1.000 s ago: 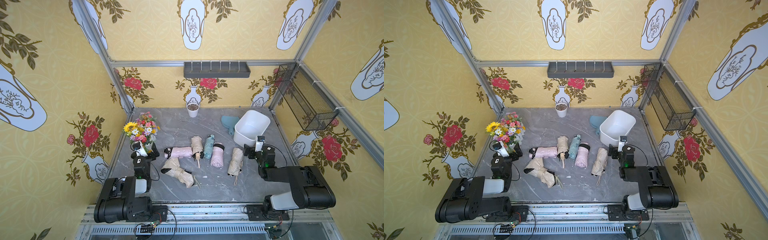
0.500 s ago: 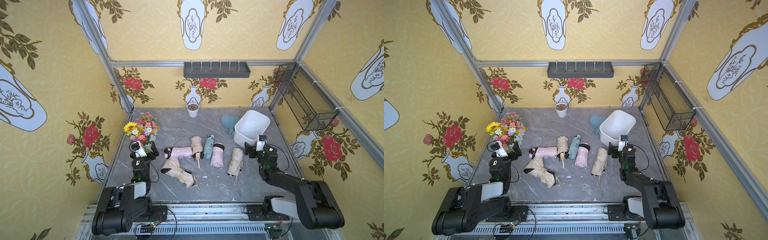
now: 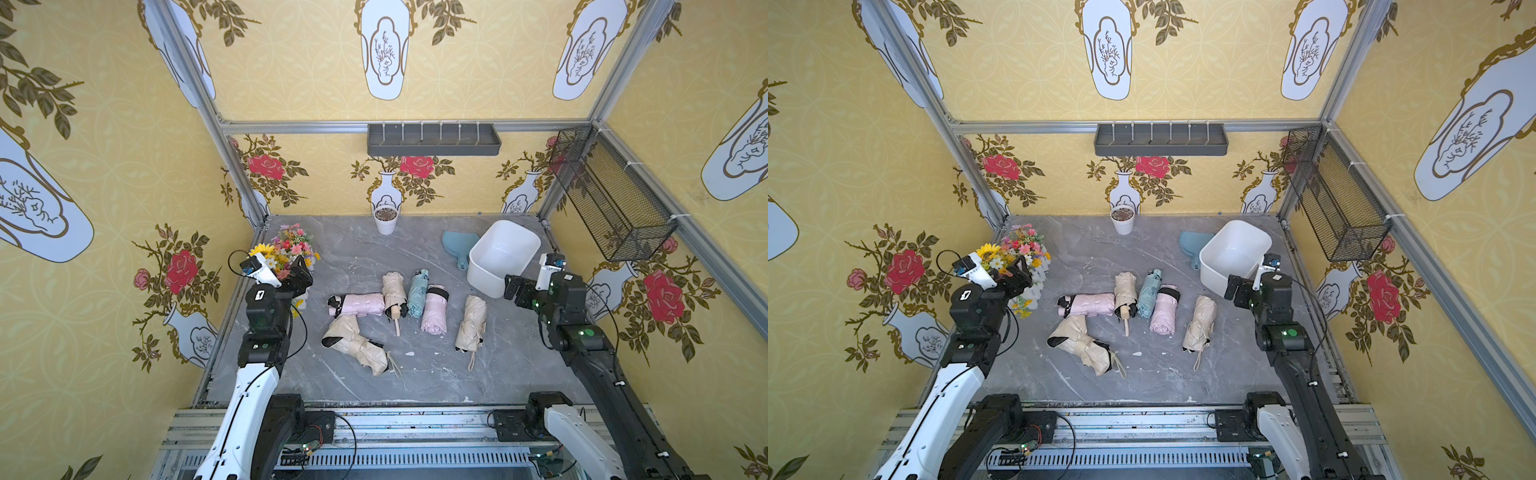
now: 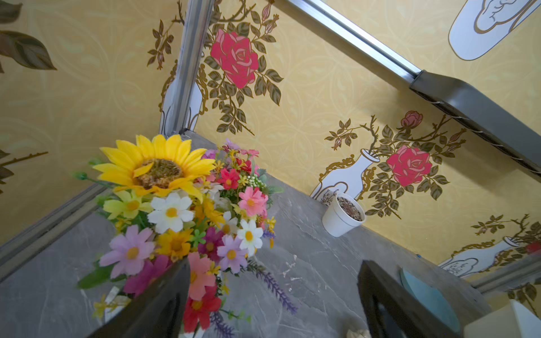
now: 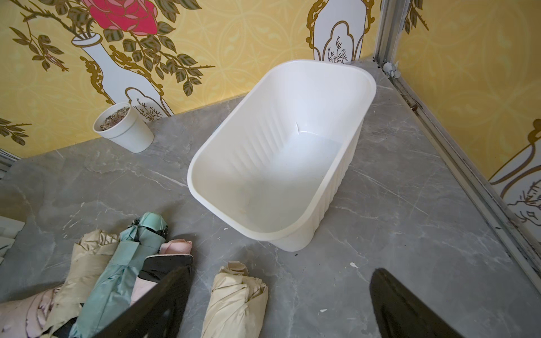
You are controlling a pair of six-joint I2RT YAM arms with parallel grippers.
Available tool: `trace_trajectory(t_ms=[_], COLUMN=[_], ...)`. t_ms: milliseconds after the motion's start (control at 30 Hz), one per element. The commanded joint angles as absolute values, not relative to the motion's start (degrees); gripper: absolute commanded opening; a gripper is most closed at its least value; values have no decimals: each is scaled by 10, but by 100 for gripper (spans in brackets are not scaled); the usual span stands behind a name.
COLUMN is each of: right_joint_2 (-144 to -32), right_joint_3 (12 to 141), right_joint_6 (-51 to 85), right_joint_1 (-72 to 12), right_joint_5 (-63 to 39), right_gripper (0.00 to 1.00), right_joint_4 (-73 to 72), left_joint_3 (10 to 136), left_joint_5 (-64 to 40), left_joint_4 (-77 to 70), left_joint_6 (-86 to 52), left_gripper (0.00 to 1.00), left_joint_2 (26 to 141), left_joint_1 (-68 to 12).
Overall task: Put the umbrella into the storage box
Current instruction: Pick up the umbrella from the center of the board.
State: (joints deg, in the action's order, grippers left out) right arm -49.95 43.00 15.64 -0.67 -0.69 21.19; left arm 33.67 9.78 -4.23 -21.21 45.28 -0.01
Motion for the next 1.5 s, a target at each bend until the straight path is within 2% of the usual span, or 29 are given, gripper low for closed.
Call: trace_trajectory(t_ms=[0, 200, 467, 667, 900, 1067, 1233, 1467], right_joint_2=[-552, -605, -624, -687, -757, -790, -805, -813], right_joint_3=[504, 570, 571, 541, 547, 532, 525, 523], right_joint_6=[194, 241, 313, 368, 353, 323, 293, 293], right_joint_1=[-8, -33, -140, -207, -200, -152, -121, -124], right_joint_5=[-58, -117, -54, -30, -36, -90, -107, -110], right_gripper=[99, 93, 89, 88, 87, 76, 75, 77], right_joint_4=[361, 441, 520, 522, 483, 434, 411, 394], left_joint_3=[396, 471, 520, 532, 546, 558, 572, 600], left_joint_5=[50, 56, 60, 54, 47, 52, 57, 71], left_joint_4=[133, 210, 238, 238, 239, 237, 238, 233], left_joint_6=[-282, -330, -360, -365, -364, -363, -368, -379], left_gripper=[94, 93, 93, 94, 94, 94, 94, 94], left_joint_2=[479, 513, 565, 604, 638, 652, 670, 713], left_joint_1=[-17, -118, -224, -282, -322, -340, -354, -386])
